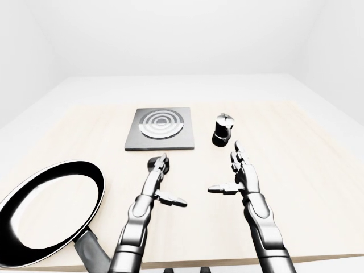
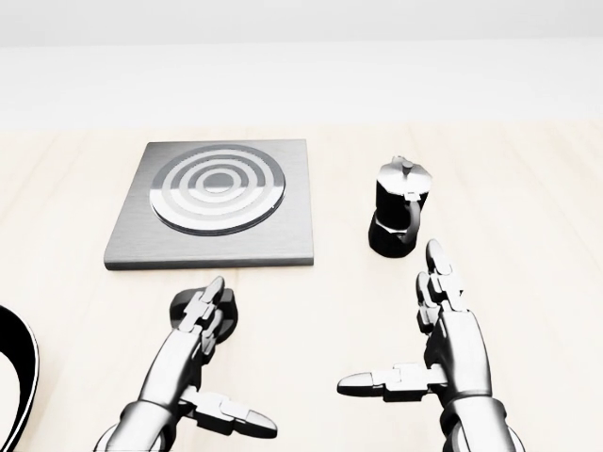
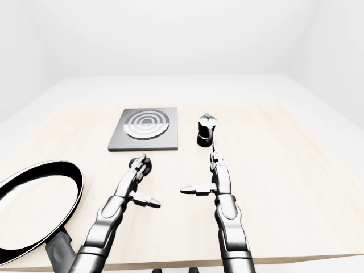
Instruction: Turn on the stove.
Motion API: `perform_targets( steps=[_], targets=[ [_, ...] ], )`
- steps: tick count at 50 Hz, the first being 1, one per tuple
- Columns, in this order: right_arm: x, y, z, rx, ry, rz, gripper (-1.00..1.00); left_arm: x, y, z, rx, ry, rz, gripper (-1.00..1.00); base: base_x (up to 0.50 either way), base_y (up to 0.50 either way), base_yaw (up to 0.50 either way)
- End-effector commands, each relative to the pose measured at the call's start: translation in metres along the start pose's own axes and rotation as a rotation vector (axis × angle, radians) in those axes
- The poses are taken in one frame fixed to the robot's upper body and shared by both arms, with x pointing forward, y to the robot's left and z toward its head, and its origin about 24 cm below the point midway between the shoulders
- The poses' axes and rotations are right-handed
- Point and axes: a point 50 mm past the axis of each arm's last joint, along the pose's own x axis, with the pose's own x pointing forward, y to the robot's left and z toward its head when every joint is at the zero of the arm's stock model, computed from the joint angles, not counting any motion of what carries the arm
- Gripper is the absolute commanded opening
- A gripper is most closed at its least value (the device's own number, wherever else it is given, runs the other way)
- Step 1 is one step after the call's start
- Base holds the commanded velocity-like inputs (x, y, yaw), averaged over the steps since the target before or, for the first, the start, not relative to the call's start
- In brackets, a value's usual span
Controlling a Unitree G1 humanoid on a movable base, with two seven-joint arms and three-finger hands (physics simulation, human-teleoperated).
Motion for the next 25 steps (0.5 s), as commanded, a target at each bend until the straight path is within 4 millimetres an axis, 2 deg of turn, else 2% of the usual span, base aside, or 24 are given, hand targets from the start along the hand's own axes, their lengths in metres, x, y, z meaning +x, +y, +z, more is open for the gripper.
perform_targets(
  steps=[1,6,14,18,21,23,25],
  targets=[
    [0.000,0.000,0.000,0.000,0.000,0.000,1.00,0.014,0.002,0.005,0.025,0.011,0.004,1.00,0.00,0.00,0.00],
    [0.001,0.000,-0.001,0.001,0.000,0.001,1.00,0.022,0.007,0.010,0.027,0.006,0.027,1.00,0.00,0.00,0.00],
    [0.000,0.000,-0.001,0.002,0.001,0.001,1.00,0.033,0.021,0.030,0.021,-0.046,0.077,1.00,0.00,0.00,0.00],
    [0.000,0.000,0.000,0.002,0.001,0.000,1.00,0.028,0.026,0.054,0.014,-0.155,0.108,1.00,0.00,0.00,0.00],
    [0.001,0.000,-0.001,0.002,0.002,0.000,1.00,0.020,0.028,0.074,0.031,-0.249,0.133,1.00,0.00,0.00,0.00],
    [0.000,0.000,-0.001,0.002,0.003,0.001,1.00,0.009,0.029,0.097,0.028,-0.361,0.150,1.00,0.00,0.00,0.00],
    [0.000,0.000,-0.001,0.003,0.003,0.001,1.00,0.004,0.029,0.108,0.029,-0.412,0.153,1.00,0.00,0.00,0.00]
  ],
)
